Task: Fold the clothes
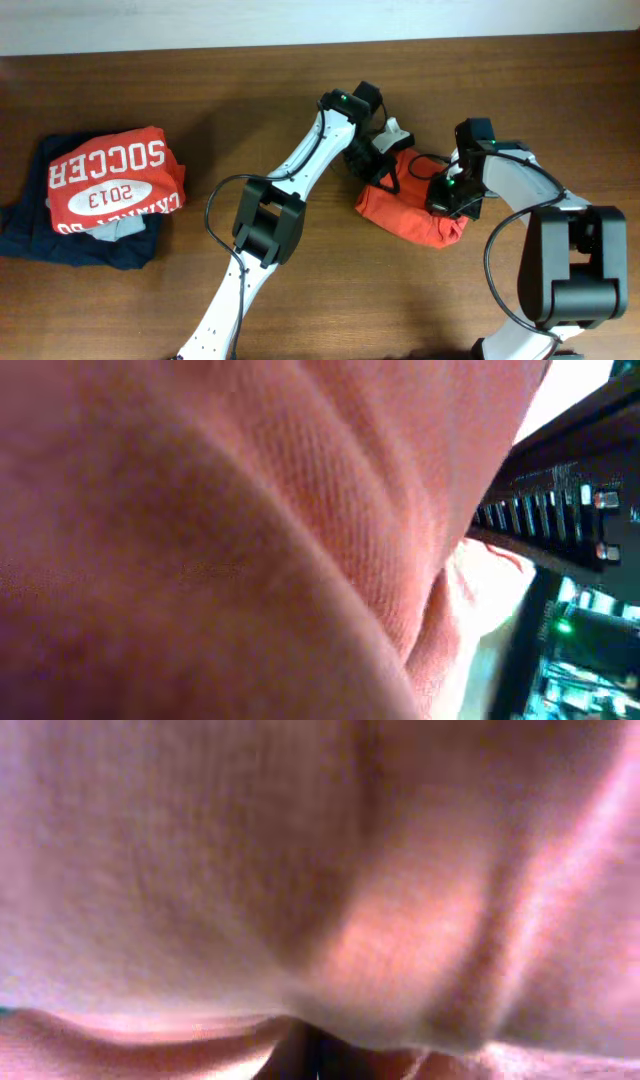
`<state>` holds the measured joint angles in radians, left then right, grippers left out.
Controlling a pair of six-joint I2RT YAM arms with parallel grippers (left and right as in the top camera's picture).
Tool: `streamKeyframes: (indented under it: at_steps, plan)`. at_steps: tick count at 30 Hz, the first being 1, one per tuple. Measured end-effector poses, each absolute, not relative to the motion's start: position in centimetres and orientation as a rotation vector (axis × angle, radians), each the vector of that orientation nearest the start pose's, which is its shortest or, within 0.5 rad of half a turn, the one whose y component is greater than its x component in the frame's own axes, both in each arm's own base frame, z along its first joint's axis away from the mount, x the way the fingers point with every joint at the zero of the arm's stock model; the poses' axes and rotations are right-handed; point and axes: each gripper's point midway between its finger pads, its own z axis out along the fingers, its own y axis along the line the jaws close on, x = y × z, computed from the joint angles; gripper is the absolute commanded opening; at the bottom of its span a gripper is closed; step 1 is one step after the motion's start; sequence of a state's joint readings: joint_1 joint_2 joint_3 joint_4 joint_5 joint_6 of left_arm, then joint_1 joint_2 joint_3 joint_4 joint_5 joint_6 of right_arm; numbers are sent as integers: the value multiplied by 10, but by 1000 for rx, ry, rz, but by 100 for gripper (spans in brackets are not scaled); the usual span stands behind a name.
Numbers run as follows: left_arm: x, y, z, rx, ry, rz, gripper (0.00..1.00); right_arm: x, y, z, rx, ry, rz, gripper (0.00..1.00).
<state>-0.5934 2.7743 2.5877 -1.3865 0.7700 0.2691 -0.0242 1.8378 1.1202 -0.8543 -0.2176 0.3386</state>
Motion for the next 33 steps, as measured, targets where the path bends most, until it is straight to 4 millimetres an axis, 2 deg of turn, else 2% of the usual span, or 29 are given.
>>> streamKeyframes:
  at_steps: [2,4,6,7,8,9,10,11,12,14,17,19,21,23,25,27,29,33]
  plan:
    - [360,-382,30,1232,2815,-1192,1,305,30,18,552,3125,339,4]
    - [372,-363,44,1161,2879,-1093,1,297,28,35,531,3119,327,4]
    - [398,-332,67,1025,2909,-992,1,296,27,65,499,3044,325,5]
    - [411,-318,79,958,2904,-960,1,297,27,72,490,3020,328,6]
    - [430,-296,102,830,2893,-921,1,300,27,90,468,2955,334,8]
    - [440,-283,116,759,2877,-903,1,301,27,101,452,2917,337,9]
    - [461,-254,153,605,2818,-867,1,305,27,118,431,2849,340,9]
    - [468,-238,180,529,2771,-850,1,306,26,129,417,2812,342,9]
    - [470,-230,197,488,2741,-840,1,306,27,133,413,2798,344,9]
    - [471,-208,245,402,2650,-820,1,305,26,138,408,2782,345,9]
    - [462,-169,318,286,2501,-786,1,301,27,137,411,2793,344,9]
    - [456,-138,351,207,2430,-758,1,299,27,137,414,2800,343,9]
    - [453,-102,373,119,2376,-713,1,298,27,136,416,2807,343,9]
    - [452,-75,382,55,2351,-673,1,297,27,136,418,2813,342,9]
    - [451,-50,382,-8,2356,-641,1,295,27,135,419,2818,342,9]
    - [451,-25,370,-91,2405,-620,1,294,27,135,422,2825,341,9]
    - [451,-4,348,-170,2479,-586,1,292,27,134,425,2832,341,8]
    - [445,24,308,-288,2620,-473,1,291,27,134,427,2837,340,9]
